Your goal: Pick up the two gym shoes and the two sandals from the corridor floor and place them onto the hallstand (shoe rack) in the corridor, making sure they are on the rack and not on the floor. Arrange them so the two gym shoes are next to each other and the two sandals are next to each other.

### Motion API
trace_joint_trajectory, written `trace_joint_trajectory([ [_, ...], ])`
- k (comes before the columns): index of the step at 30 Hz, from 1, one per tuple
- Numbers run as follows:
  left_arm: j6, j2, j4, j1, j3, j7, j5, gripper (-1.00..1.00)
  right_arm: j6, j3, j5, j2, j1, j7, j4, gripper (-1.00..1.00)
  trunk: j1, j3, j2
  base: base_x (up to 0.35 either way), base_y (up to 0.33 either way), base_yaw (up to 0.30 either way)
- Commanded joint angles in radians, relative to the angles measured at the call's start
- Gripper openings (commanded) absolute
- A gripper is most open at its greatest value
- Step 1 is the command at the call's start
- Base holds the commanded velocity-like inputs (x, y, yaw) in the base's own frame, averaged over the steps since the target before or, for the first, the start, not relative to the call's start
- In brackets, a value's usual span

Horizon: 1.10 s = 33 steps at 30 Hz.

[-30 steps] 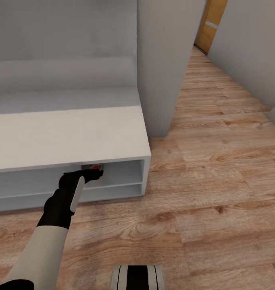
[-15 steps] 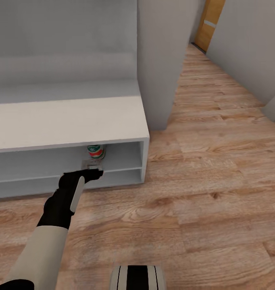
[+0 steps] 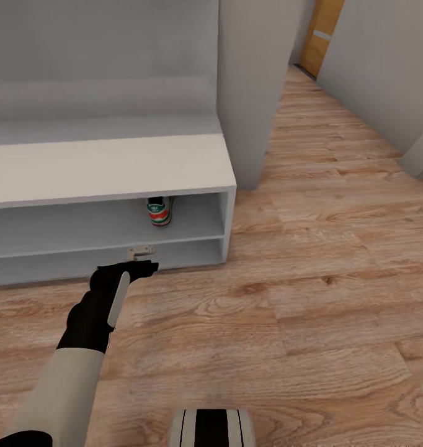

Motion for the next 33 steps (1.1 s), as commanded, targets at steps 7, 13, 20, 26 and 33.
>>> trace_joint_trajectory([
  [7, 0.004, 0.001, -0.001, 0.000, 0.001, 0.005, 0.007, 1.00, 0.006, 0.000, 0.003, -0.001, 0.000, -0.003, -0.001, -1.00, 0.000, -0.001, 0.000, -0.036, 0.287, 0.000],
  [13, 0.003, 0.017, 0.000, 0.001, 0.000, 0.002, 0.009, 1.00, 0.006, 0.000, 0.003, 0.000, 0.000, -0.003, -0.001, -1.00, 0.000, -0.001, 0.000, -0.002, 0.310, 0.000],
  [20, 0.003, 0.021, 0.000, 0.001, 0.000, 0.000, 0.010, 1.00, 0.006, 0.000, 0.003, 0.000, 0.000, -0.003, -0.001, -1.00, 0.000, -0.001, 0.000, -0.020, 0.313, 0.000],
  [26, 0.004, 0.021, 0.000, 0.001, 0.000, 0.000, 0.011, 1.00, 0.006, 0.001, 0.003, 0.000, 0.000, -0.003, -0.001, -1.00, 0.000, -0.001, 0.000, -0.168, 0.276, 0.000],
  [33, 0.003, 0.021, -0.001, 0.002, -0.001, 0.000, 0.012, 1.00, 0.006, 0.001, 0.003, 0.000, 0.000, -0.003, -0.001, -1.00, 0.000, -0.001, 0.000, -0.242, 0.238, 0.000],
])
